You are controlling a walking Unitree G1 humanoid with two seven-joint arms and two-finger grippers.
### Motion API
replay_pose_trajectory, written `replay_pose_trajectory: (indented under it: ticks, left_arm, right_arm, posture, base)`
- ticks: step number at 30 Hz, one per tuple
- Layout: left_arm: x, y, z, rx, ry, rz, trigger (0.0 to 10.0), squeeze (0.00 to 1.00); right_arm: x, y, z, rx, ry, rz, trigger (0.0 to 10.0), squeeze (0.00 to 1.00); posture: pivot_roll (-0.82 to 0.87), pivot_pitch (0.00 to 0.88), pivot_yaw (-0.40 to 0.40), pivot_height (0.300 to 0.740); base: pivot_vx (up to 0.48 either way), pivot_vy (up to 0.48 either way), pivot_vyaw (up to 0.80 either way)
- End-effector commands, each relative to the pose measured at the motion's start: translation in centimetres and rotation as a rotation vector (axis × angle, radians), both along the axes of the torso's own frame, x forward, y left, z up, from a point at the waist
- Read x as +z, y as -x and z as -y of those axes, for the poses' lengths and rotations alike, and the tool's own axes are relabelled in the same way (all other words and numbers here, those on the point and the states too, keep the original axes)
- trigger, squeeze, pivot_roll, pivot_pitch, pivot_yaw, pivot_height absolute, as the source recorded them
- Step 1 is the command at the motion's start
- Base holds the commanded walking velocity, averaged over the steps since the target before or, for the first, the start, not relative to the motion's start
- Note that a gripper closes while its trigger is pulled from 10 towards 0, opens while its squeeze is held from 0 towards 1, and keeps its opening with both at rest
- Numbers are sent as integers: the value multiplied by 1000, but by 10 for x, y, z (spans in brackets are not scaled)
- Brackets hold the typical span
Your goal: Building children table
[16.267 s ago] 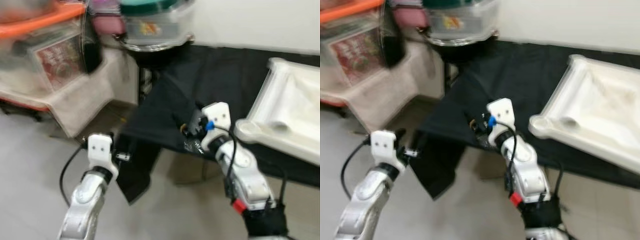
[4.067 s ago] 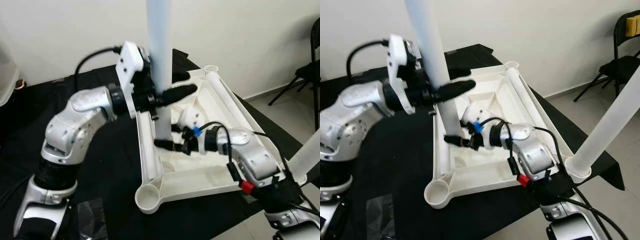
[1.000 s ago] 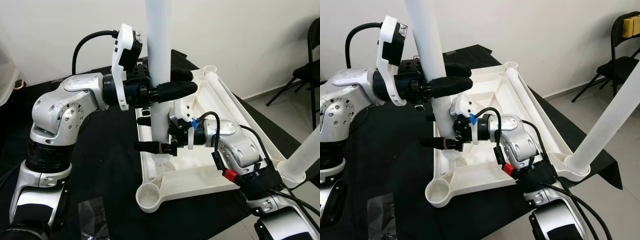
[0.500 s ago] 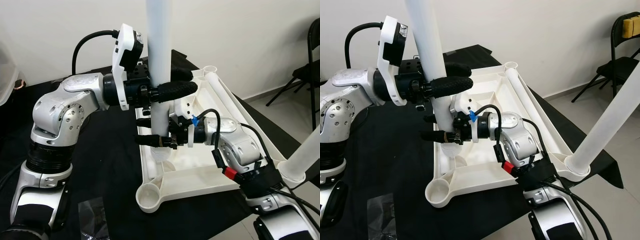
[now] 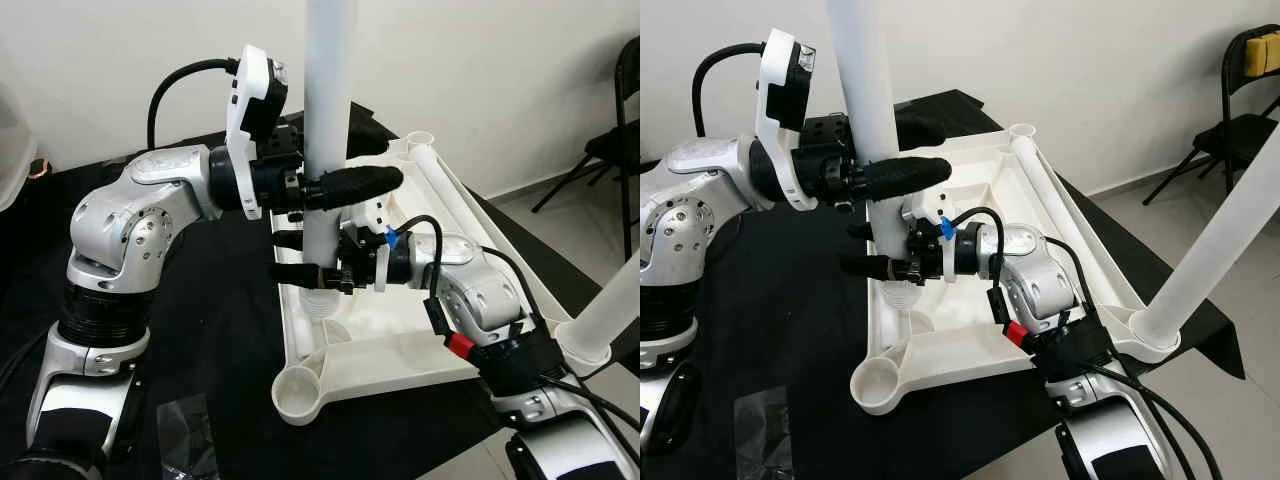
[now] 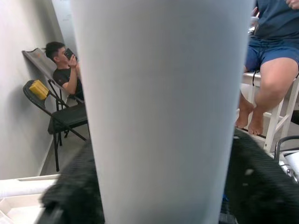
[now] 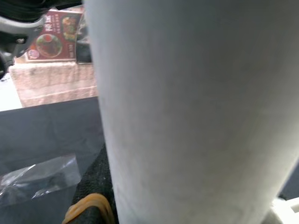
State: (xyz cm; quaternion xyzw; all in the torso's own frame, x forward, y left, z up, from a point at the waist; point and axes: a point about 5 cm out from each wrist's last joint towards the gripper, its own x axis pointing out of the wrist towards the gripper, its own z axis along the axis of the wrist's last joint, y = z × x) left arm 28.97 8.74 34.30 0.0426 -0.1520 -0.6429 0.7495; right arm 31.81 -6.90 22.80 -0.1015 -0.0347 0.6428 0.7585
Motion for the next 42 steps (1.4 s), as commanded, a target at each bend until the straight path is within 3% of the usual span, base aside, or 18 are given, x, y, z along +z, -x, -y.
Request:
replay_pose_trajectory:
  ticks: [1,5,6,9,11,15,20,22,23,24,25,26,27,28,29,32,35,42]
  left_arm:
    - [1,7,16,-93,12,-5,10000,1000]
    - [5,6,9,-77,33,-4,10000,1000]
    - [12,-1,-20,22,96,-3,10000,1000]
    - [14,-3,-32,62,119,-2,10000,1000]
    - [16,-6,-74,219,181,-4,10000,1000]
    - [15,-7,-84,261,196,-5,10000,1000]
    - [8,-6,-126,446,303,-24,10000,1000]
    - [6,-6,-131,476,320,-28,10000,1000]
    - [2,-9,-136,538,337,-35,10000,1000]
    - [2,-9,-136,538,337,-35,10000,1000]
    - [-7,-14,-140,617,341,-50,10000,1000]
    - [-7,-14,-140,617,341,-50,10000,1000]
    - [-27,-20,-138,713,313,-88,10000,0]
    - [-27,-20,-138,713,313,-88,10000,0]
    - [-60,-25,-125,797,254,-148,10000,0]
    - [-87,-25,-111,835,212,-204,10000,0]
    - [-138,-14,-75,863,152,-356,10000,0]
    - [-162,-7,-56,905,145,-434,10000,0]
  right_arm:
    - [5,9,-27,68,21,49,0,0]
    - [5,7,-25,35,6,48,0,0]
    - [7,-2,-15,-86,-51,45,0,0]
    - [8,-5,-11,-132,-71,43,0,0]
    - [9,-20,11,-323,-130,35,0,0]
    - [9,-24,18,-379,-140,35,0,0]
    - [4,-31,36,-510,-146,21,0,0]
    - [4,-31,37,-525,-149,22,0,0]
    - [4,-31,37,-535,-154,18,3294,0]
    - [4,-31,37,-535,-154,18,3294,0]
    - [4,-29,36,-537,-159,15,10000,0]
    - [4,-29,36,-537,-159,15,10000,0]
    - [4,-25,34,-516,-160,9,10000,0]
    - [4,-25,34,-516,-160,9,10000,0]
    - [3,-15,31,-460,-139,11,10000,0]
    - [2,-6,28,-419,-124,9,10000,0]
    - [1,5,30,-386,-122,-1,10000,0]
    - [1,10,35,-408,-154,-3,10000,0]
  posture:
    - [-36,79,39,740]
    - [-37,78,43,740]
    - [-42,83,51,740]
    - [-42,83,51,740]
    - [-41,89,55,740]
    - [-41,89,55,740]
    - [-33,97,54,740]
    - [-33,97,54,740]
    - [-32,98,53,740]
    - [-32,98,53,740]
    - [-31,102,55,740]
    - [-31,102,55,740]
    - [-29,106,54,740]
    - [-29,106,54,740]
    - [-29,108,52,740]
    - [-31,111,53,740]
    - [-38,114,52,740]
    - [-42,114,59,740]
  base:
    - [0,0,0]
    - [0,0,0]
    - [0,0,0]
    - [0,0,0]
    - [0,0,0]
    - [0,0,0]
    - [0,0,0]
    - [0,0,0]
    - [0,0,0]
    - [0,0,0]
    - [0,0,0]
    - [0,0,0]
    - [0,0,0]
    - [0,0,0]
    - [0,0,0]
    - [0,0,0]
    - [0,0,0]
    - [0,206,0]
